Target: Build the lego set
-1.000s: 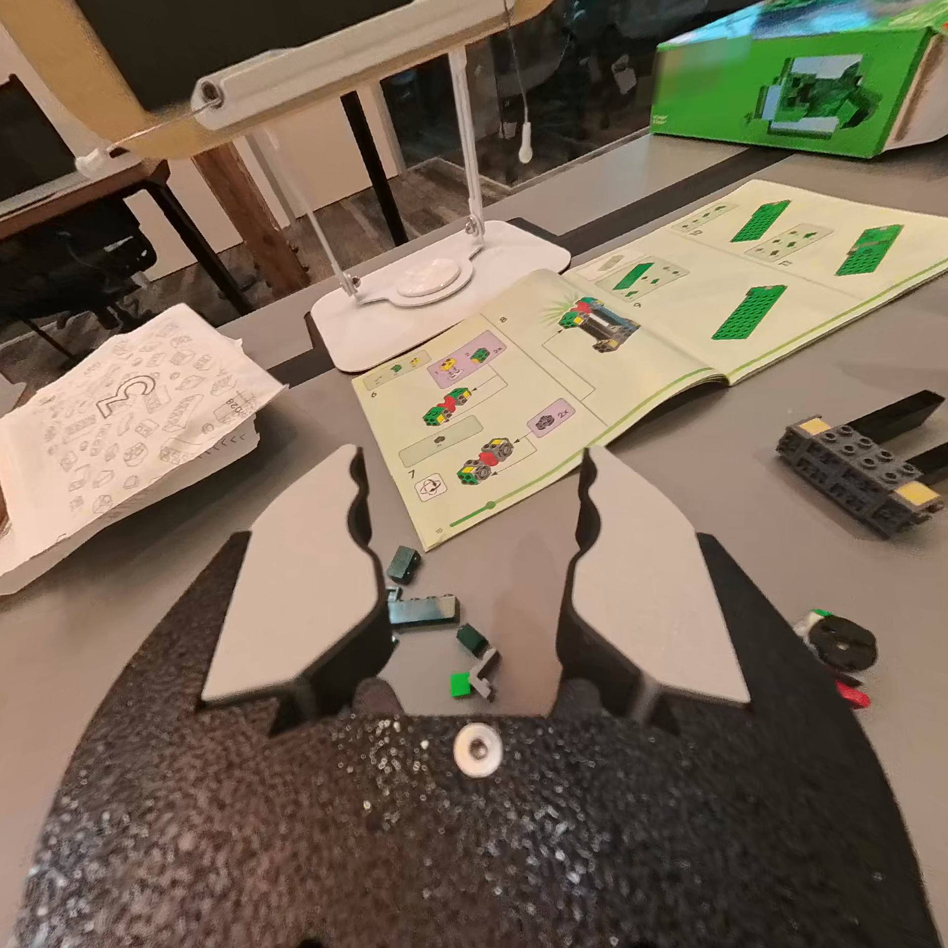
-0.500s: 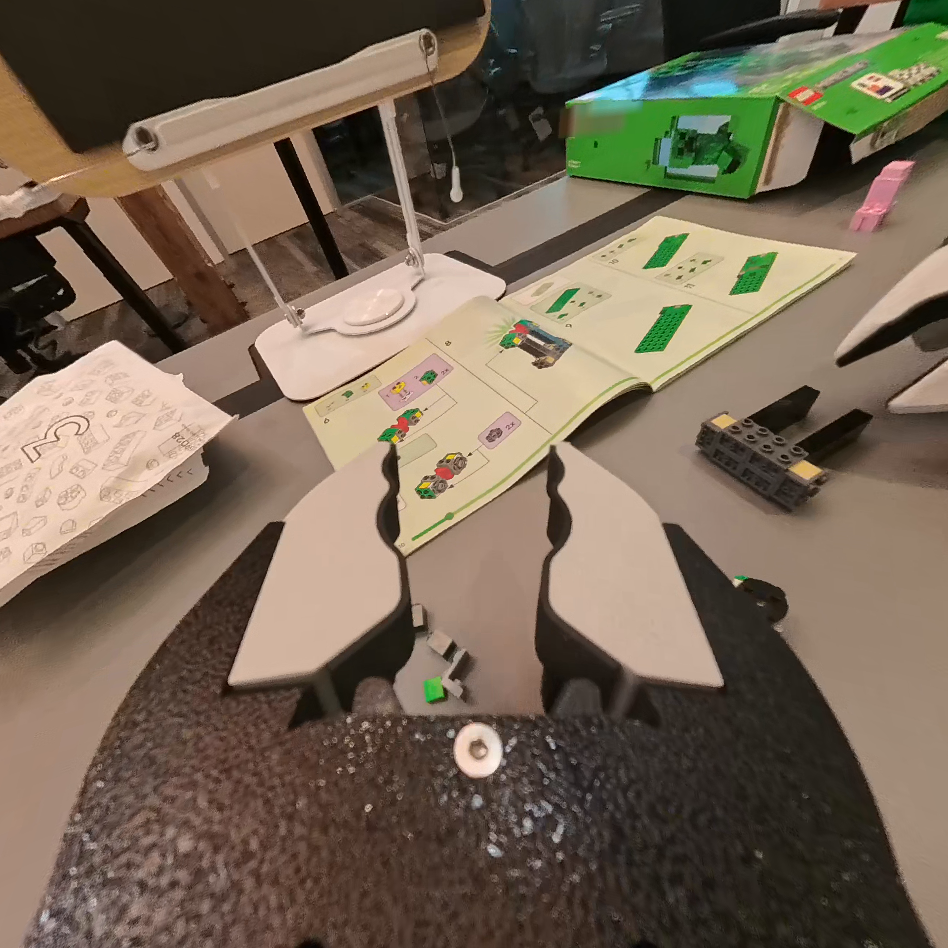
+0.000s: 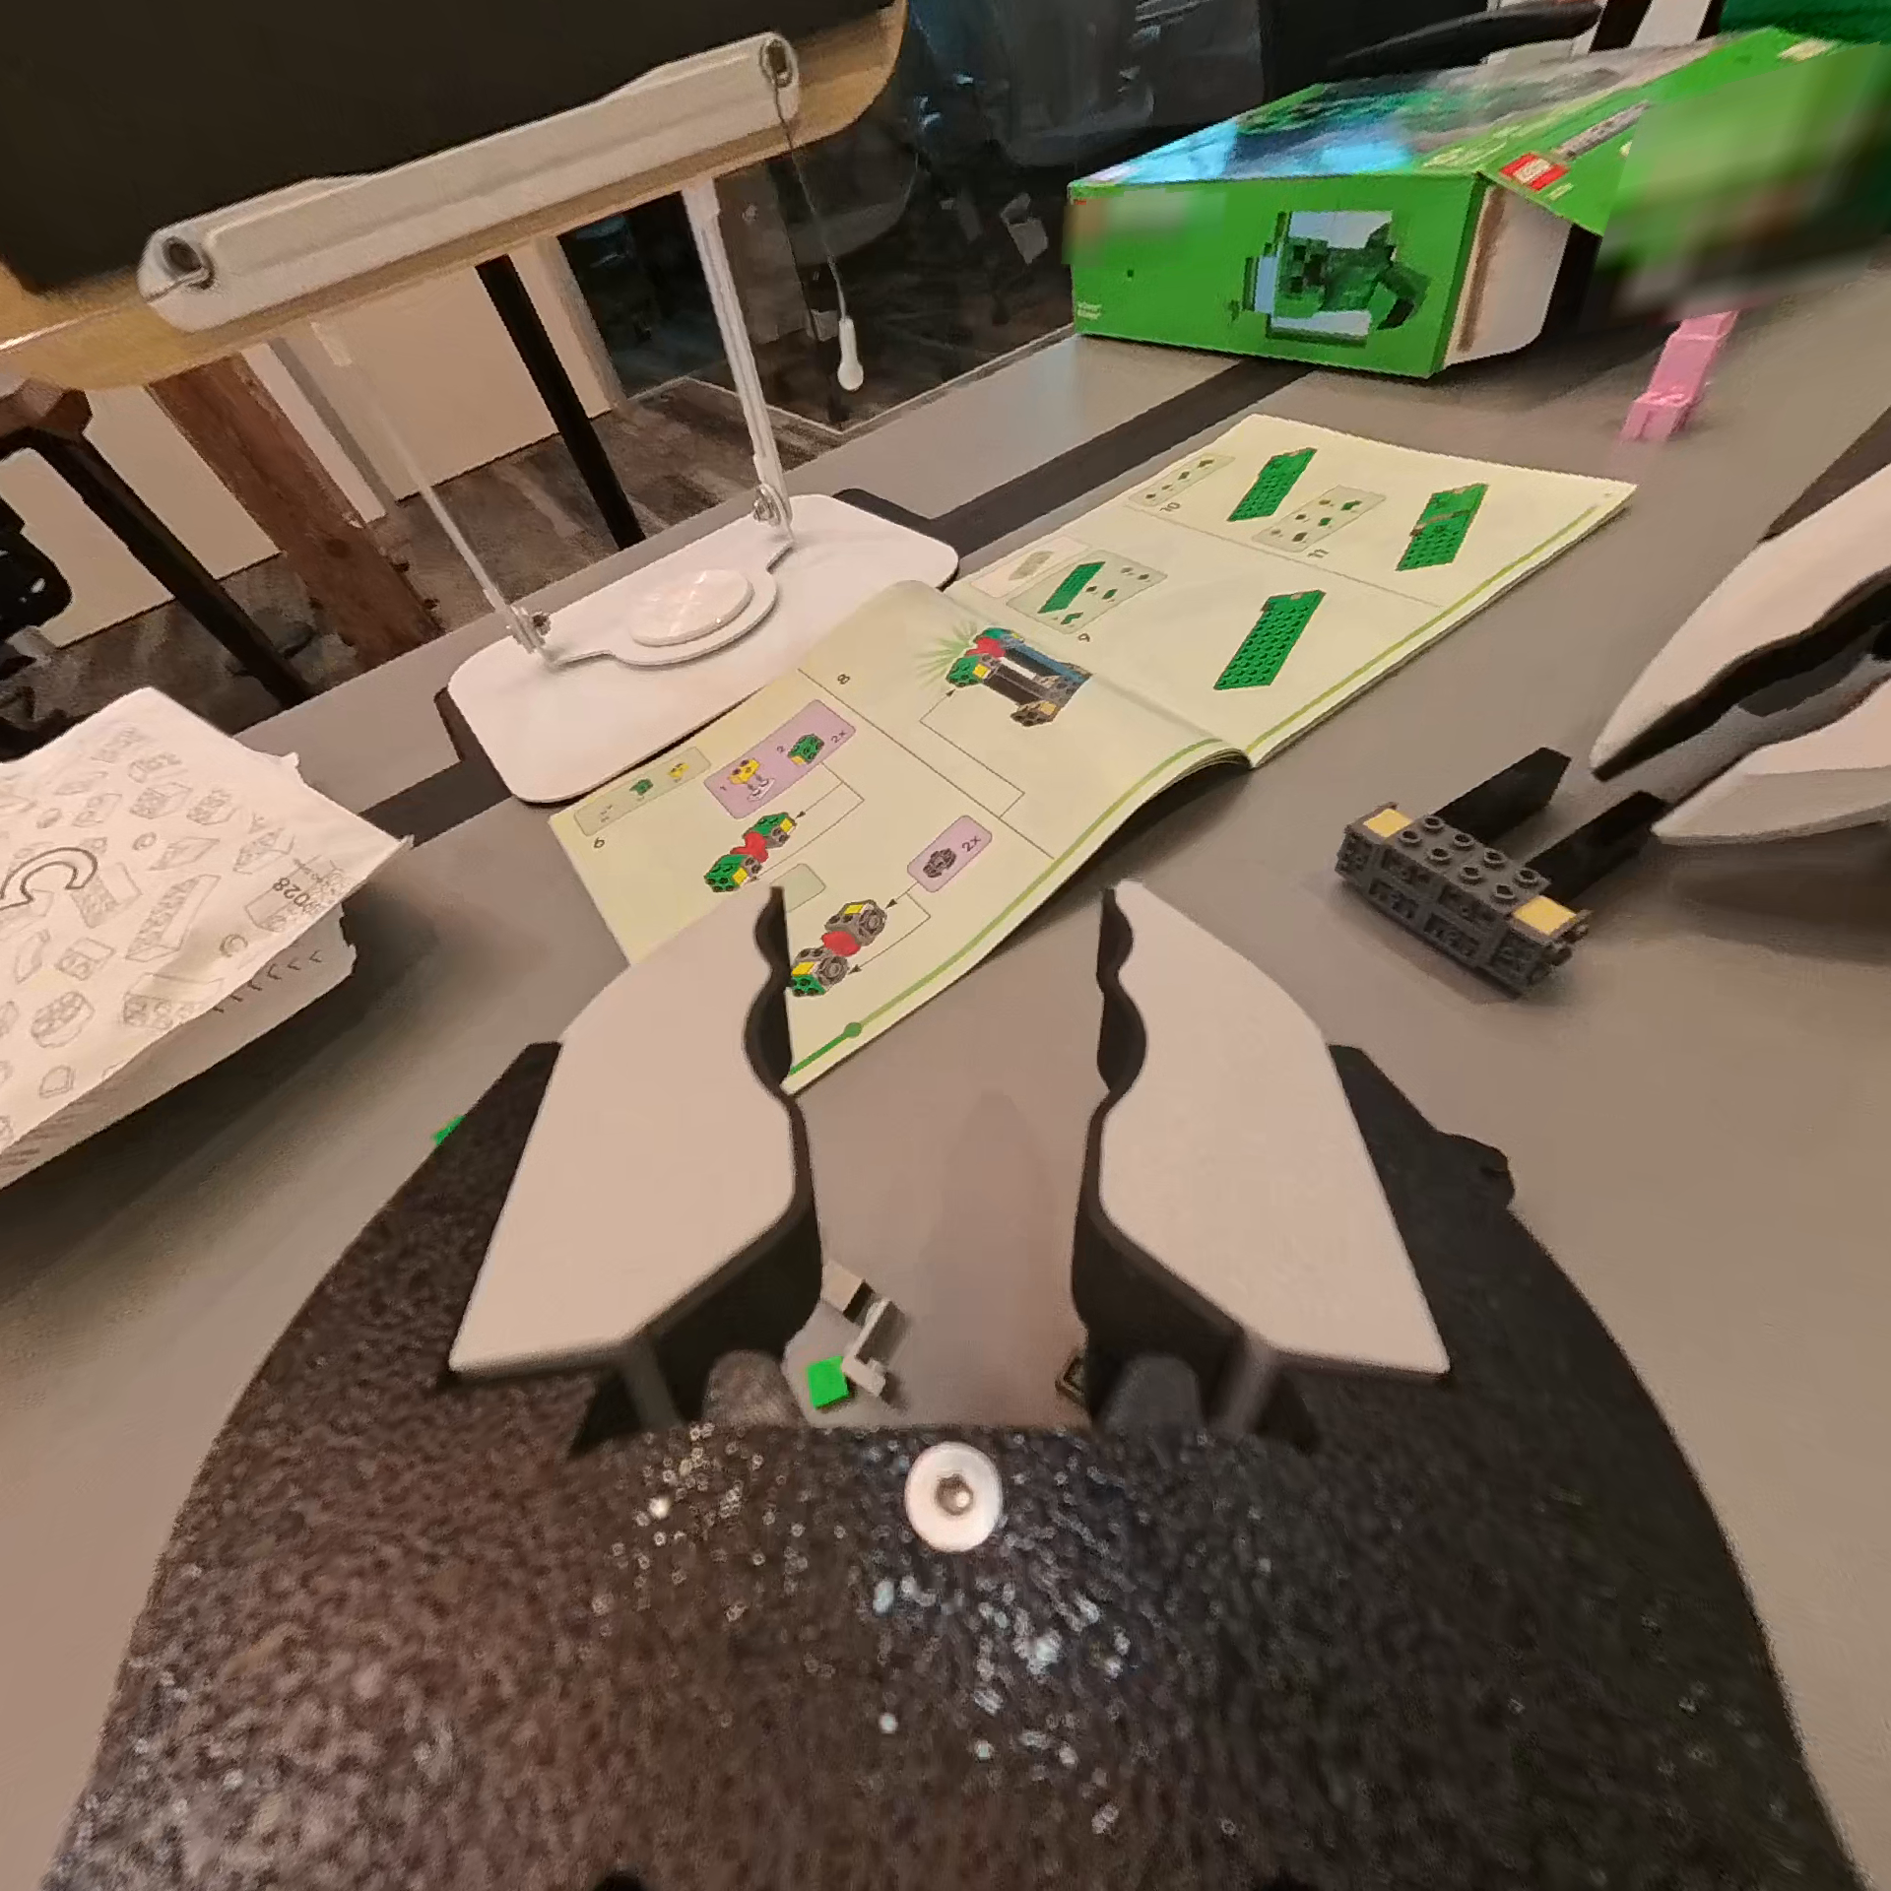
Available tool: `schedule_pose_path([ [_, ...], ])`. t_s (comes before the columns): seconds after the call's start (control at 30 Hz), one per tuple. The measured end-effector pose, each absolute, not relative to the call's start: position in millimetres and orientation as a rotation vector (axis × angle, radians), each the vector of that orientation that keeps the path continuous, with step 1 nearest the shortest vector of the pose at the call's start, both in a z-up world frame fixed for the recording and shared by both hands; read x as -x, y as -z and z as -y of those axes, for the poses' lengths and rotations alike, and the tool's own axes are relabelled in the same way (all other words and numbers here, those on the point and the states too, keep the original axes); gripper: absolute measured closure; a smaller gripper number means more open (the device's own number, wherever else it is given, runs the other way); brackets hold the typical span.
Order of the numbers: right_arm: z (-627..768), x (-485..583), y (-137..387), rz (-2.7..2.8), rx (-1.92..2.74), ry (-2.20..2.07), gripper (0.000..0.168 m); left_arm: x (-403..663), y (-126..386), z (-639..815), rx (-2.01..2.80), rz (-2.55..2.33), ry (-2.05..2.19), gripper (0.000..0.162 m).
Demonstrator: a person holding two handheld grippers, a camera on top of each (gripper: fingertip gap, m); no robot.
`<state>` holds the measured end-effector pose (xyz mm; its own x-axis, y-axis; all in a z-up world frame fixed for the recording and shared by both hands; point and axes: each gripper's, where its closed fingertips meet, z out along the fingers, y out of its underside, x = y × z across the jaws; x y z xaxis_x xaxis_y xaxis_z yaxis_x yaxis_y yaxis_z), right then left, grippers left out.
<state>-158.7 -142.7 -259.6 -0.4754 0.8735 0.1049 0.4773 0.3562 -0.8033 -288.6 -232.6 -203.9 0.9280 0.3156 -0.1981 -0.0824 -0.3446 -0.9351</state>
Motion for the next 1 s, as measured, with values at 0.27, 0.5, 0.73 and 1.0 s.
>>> schedule_pose_path([
  [0.27,137.2,160.8,263.9,2.078,1.219,-0.923,0.151,284.2,204.4,230.3,1.887,0.162,-0.403,0.105],
  [0.5,135.5,160.5,263.4,2.061,1.255,-0.923,0.151,283.5,208.9,229.1,1.906,0.157,-0.407,0.105],
  [0.73,83.1,160.1,204.7,1.586,1.466,-0.764,0.149,277.7,205.5,226.4,1.905,0.119,-0.432,0.105],
  [1.0,35.6,124.9,151.3,1.285,1.504,-0.57,0.149,204.8,199.6,174.9,1.975,-0.099,-0.257,0.098],
])
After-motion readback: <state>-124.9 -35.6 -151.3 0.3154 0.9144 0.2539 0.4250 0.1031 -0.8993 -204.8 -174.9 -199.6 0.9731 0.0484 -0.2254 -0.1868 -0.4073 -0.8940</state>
